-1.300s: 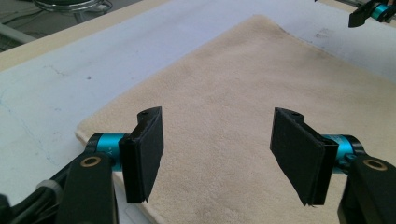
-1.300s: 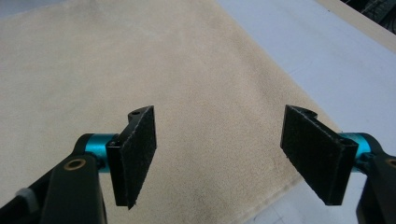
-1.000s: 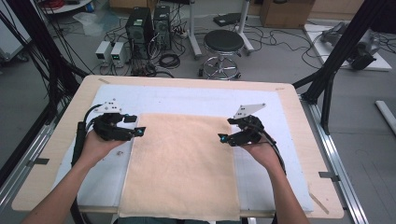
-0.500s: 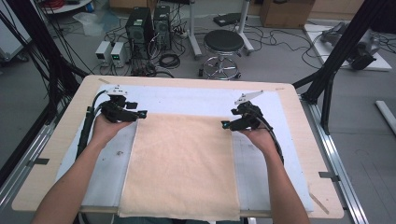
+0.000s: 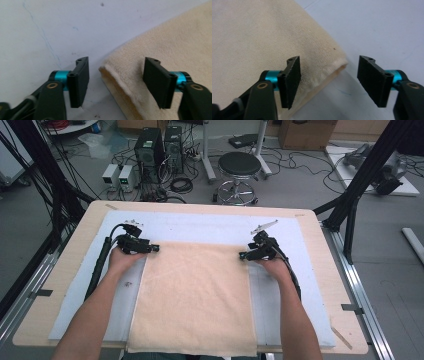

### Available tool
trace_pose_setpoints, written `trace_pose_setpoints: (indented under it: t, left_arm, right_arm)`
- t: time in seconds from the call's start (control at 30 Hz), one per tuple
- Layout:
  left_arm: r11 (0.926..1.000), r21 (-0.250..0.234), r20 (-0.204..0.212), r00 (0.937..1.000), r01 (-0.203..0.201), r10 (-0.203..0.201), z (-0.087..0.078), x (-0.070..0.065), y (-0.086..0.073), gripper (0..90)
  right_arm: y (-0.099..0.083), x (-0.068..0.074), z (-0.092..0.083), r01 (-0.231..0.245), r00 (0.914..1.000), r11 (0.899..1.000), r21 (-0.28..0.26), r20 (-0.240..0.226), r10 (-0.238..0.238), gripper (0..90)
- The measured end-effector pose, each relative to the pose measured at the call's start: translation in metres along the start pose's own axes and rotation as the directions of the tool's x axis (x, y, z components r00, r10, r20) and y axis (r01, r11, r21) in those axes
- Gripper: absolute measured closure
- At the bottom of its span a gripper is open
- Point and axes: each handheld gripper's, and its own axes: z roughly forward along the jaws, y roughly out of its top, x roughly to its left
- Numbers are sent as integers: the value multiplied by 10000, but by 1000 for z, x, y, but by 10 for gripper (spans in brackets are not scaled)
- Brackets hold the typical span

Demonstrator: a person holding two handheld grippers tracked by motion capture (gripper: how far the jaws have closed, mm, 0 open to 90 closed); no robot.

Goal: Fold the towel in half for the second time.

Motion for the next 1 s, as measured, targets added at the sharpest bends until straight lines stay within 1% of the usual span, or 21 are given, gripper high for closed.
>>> trace_pose_setpoints:
  t: [0.03,0.07,0.1,0.13,0.17,0.2,0.23,0.3,0.4,0.47,0.53,0.57,0.6,0.63,0.7,0.8,0.83,0.87,0.9,0.97,1.0]
  left_arm:
    - [10000,-53,51,10000,8,-8,1,-1,0,447]
    - [10000,-29,211,9998,-1,1,0,-1,0,504]
    - [10000,13,263,9996,-89,88,1,-2,0,578]
    - [9999,-4,167,9997,-149,149,2,-4,0,594]
    - [9999,-23,310,9994,-150,150,2,-5,0,639]
    - [9999,26,505,9986,-138,136,3,-5,0,725]
    - [9999,15,479,9988,-122,121,4,-6,1,751]
    - [10000,5,457,9989,-41,41,3,-6,2,795]
    - [9995,-296,121,9999,69,-65,0,-6,4,812]
    - [9986,-492,-304,9994,-193,178,-3,-8,9,816]
    - [9966,-781,-741,9970,-271,213,-7,-12,18,818]
    - [9947,-972,-934,9953,-332,241,-11,-13,24,818]
    - [9930,-1133,-1016,9946,-319,204,-15,-14,28,818]
    - [9902,-1358,-1045,9944,-317,175,-20,-13,34,818]
    - [9830,-1778,-1055,9941,-452,266,-31,-14,47,818]
    - [9713,-2286,-1097,9931,-664,421,-48,-15,65,817]
    - [9676,-2417,-1100,9928,-737,482,-53,-15,70,817]
    - [9602,-2698,-1073,9932,-725,448,-58,-16,73,817]
    - [9563,-2843,-994,9942,-679,410,-61,-16,74,817]
    - [9531,-2953,-780,9960,-659,447,-64,-16,75,817]
    - [9547,-2877,-772,9955,-755,554,-64,-17,74,817]
  right_arm:
    - [0,0,3,-79,9999,10000,53,-71,79,396]
    - [0,0,3,-38,10000,10000,-9,-14,38,435]
    - [1,0,3,-108,9999,9999,-31,-48,108,498]
    - [1,-1,3,-132,9995,9999,-62,-299,130,564]
    - [2,0,3,-112,9990,9999,-30,-440,111,609]
    - [3,1,4,71,9988,10000,-20,-476,-72,662]
    - [4,2,5,16,9973,10000,17,-733,-15,742]
    - [6,2,5,19,9953,9999,100,-968,-9,809]
    - [8,1,2,-46,9964,10000,42,-844,50,829]
    - [11,0,-2,-109,9982,9998,-191,-596,97,833]
    - [19,0,-6,-19,9996,9996,-295,-289,10,834]
    - [25,2,-10,182,9998,9986,-501,15,-181,835]
    - [30,2,-15,199,9996,9963,-840,218,-182,835]
    - [34,0,-18,11,9999,9959,-902,150,3,835]
    - [47,-1,-31,188,9992,9921,-1238,376,-143,835]
    - [65,-3,-49,288,9989,9875,-1547,398,-229,834]
    - [71,-3,-56,364,9986,9848,-1699,442,-293,834]
    - [75,-2,-63,447,9982,9814,-1866,475,-365,833]
    - [78,-2,-69,499,9980,9777,-2038,478,-409,833]
    - [78,-3,-73,486,9985,9758,-2131,351,-420,832]
    - [76,-3,-74,445,9989,9776,-2057,247,-402,831]
